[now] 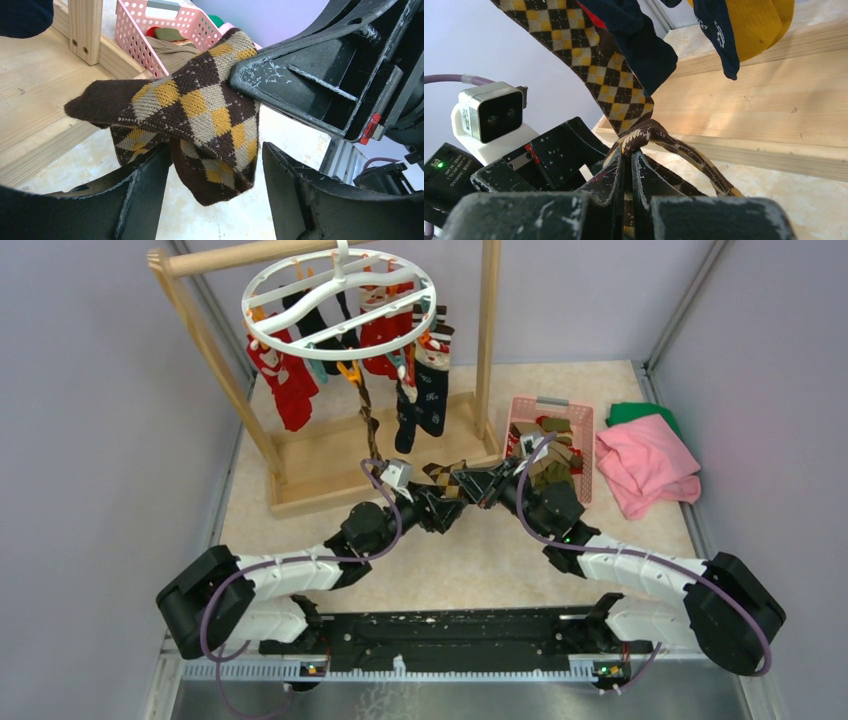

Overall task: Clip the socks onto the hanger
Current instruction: Pick up the sock from the bin.

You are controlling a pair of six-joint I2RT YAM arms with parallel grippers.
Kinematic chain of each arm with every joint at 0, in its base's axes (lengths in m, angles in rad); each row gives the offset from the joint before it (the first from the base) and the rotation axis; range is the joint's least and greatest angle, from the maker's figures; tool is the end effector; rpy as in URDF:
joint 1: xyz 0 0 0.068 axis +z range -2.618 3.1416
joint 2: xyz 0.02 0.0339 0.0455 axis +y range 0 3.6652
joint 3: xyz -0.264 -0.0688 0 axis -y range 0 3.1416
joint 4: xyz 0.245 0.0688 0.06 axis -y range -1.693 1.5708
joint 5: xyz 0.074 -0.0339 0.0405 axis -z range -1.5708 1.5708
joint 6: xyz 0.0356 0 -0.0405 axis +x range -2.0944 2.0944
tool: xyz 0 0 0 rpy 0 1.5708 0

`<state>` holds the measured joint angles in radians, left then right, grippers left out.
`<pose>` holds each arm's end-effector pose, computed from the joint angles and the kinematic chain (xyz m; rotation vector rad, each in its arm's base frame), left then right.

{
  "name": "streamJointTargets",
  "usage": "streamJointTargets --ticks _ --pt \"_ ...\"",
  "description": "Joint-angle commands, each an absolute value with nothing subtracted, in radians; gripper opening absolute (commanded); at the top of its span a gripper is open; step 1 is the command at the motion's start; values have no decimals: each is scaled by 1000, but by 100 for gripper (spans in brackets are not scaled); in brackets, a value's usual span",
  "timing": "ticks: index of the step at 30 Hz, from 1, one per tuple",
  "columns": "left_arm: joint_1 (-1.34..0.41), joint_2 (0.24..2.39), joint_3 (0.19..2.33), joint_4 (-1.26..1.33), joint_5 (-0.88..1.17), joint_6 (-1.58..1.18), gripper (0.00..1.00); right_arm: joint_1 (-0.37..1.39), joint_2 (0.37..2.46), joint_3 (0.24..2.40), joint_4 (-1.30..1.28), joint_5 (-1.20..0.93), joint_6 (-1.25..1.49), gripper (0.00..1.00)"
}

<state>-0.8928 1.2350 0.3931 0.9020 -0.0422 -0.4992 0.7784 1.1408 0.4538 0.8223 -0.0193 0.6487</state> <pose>0.1582 -0.1940 0.2266 0.2795 1.5862 -1.0703 0.1747 0.1732 0.2593 -0.1173 1.5423 1.1708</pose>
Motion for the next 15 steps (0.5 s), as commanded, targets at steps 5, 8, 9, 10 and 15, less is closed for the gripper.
streamJointTargets --ticks 5,8,9,10,15 --pt "-899 1203 437 931 -70 -588 66 791 1126 480 867 3 634 0" --pt "-899 1206 450 909 -84 -598 45 791 1129 480 869 3 632 0" --pt "-899 1206 451 907 -86 -596 37 791 1128 479 867 3 630 0" --pt "-899 1206 450 904 -90 -599 29 791 1125 479 866 2 627 0" --pt "-898 1179 431 892 -106 -612 0 791 1109 470 859 2 604 0"
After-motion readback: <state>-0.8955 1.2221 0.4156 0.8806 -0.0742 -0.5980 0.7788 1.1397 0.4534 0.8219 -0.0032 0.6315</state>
